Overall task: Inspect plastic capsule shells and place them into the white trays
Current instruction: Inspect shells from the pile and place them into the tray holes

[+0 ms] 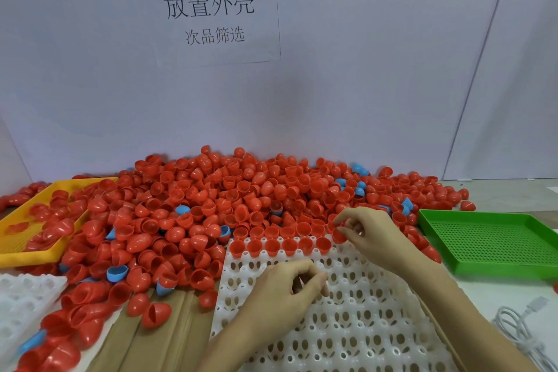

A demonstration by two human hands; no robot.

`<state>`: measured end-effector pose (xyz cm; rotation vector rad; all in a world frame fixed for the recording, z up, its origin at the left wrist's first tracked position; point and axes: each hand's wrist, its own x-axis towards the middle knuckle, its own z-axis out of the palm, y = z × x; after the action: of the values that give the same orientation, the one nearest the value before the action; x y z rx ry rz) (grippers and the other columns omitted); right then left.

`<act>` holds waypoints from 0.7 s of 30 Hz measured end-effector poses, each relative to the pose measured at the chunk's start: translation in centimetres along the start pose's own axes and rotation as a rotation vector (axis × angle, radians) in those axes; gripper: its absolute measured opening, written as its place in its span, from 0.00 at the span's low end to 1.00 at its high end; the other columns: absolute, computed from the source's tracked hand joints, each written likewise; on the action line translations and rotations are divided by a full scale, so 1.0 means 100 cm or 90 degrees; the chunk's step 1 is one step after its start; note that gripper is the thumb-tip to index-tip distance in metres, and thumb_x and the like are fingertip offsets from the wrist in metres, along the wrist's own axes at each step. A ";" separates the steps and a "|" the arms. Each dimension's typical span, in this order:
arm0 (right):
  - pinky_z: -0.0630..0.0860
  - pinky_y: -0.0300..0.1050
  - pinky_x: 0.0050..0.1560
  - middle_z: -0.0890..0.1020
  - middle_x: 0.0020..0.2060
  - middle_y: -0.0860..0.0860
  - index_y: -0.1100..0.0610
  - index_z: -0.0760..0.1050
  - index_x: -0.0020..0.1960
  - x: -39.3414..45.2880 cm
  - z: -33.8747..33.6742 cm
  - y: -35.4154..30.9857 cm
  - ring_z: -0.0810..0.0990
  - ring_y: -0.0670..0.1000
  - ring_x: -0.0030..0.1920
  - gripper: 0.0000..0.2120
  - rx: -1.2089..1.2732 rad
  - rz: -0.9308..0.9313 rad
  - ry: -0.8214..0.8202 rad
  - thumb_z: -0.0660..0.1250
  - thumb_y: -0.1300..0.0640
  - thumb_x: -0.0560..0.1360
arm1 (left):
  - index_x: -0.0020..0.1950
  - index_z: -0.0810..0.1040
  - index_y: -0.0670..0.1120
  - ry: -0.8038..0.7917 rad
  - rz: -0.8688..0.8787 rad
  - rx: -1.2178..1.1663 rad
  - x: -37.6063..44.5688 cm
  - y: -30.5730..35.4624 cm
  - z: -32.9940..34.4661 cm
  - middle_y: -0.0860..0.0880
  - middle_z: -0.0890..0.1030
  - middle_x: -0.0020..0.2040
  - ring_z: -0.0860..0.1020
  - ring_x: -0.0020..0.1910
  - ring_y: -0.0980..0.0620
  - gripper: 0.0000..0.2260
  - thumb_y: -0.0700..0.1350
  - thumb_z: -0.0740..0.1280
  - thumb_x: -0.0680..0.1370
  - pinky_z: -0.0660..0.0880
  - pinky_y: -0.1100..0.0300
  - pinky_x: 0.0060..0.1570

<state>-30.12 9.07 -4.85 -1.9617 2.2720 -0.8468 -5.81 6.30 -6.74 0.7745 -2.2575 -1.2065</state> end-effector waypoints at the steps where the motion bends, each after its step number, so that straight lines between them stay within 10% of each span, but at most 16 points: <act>1: 0.77 0.33 0.48 0.80 0.45 0.42 0.50 0.84 0.59 0.001 0.002 0.000 0.79 0.41 0.45 0.07 -0.011 -0.002 -0.017 0.70 0.57 0.82 | 0.45 0.84 0.53 -0.002 0.000 -0.001 0.000 0.000 0.000 0.54 0.79 0.33 0.72 0.30 0.59 0.13 0.56 0.65 0.84 0.72 0.66 0.36; 16: 0.74 0.27 0.48 0.77 0.45 0.43 0.50 0.82 0.64 0.002 -0.003 0.004 0.78 0.43 0.43 0.13 0.029 0.011 0.033 0.73 0.53 0.80 | 0.45 0.84 0.52 -0.010 -0.013 0.002 -0.002 0.005 -0.001 0.55 0.79 0.33 0.72 0.30 0.59 0.14 0.55 0.65 0.85 0.73 0.63 0.37; 21: 0.76 0.38 0.57 0.75 0.59 0.48 0.46 0.67 0.78 0.038 0.002 -0.003 0.78 0.45 0.51 0.29 0.007 -0.017 0.047 0.72 0.52 0.80 | 0.44 0.84 0.53 -0.007 -0.016 -0.003 -0.001 0.004 -0.002 0.57 0.81 0.35 0.73 0.31 0.61 0.14 0.55 0.65 0.85 0.74 0.66 0.38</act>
<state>-30.59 5.47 -3.68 -1.9932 2.2808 -0.9475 -5.72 6.49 -6.30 0.7976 -2.2596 -1.2298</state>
